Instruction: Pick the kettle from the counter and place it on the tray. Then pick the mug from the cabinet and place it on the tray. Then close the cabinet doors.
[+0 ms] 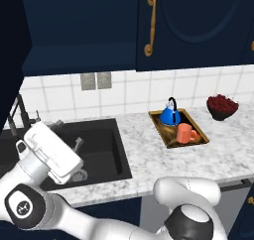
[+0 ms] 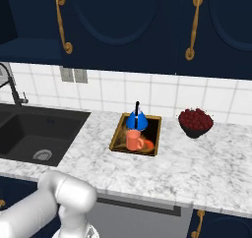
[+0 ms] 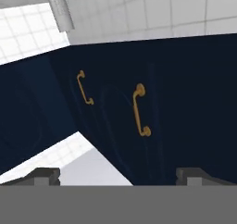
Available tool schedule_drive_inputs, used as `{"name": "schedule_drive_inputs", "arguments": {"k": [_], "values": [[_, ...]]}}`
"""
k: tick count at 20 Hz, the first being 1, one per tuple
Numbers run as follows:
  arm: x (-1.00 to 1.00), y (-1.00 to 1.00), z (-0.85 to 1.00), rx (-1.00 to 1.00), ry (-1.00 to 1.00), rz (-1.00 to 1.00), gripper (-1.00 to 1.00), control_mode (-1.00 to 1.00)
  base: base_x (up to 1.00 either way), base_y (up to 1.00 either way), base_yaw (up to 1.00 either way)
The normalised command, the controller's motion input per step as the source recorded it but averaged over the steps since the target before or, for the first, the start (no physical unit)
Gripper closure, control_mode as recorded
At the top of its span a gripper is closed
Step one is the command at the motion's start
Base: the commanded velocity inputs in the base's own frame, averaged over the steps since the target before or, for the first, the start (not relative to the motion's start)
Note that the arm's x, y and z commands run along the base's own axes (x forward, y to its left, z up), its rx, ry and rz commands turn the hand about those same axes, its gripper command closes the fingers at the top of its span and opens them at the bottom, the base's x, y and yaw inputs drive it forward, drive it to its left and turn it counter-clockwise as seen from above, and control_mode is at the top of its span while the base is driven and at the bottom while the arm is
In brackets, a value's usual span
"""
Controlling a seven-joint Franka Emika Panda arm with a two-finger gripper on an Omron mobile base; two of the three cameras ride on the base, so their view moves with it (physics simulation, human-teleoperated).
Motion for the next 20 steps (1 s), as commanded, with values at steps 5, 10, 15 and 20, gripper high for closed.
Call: {"name": "schedule_drive_inputs", "arguments": {"k": [5, 10, 15, 20], "values": [[-0.06, 0.57, 0.00, -0.15, 0.04, -0.18, -1.00, -1.00, 0.00, 0.00, 0.00], [0.01, 0.48, 0.00, -0.13, 0.09, -0.03, -1.00, -1.00, 0.00, 0.00, 0.00], [0.09, 0.42, 0.00, -0.06, 0.03, 0.00, -1.00, -1.00, 0.00, 0.00, 0.00], [0.07, 0.38, 0.00, -0.05, 0.00, 0.00, -1.00, -1.00, 0.00, 0.00, 0.00]]}}
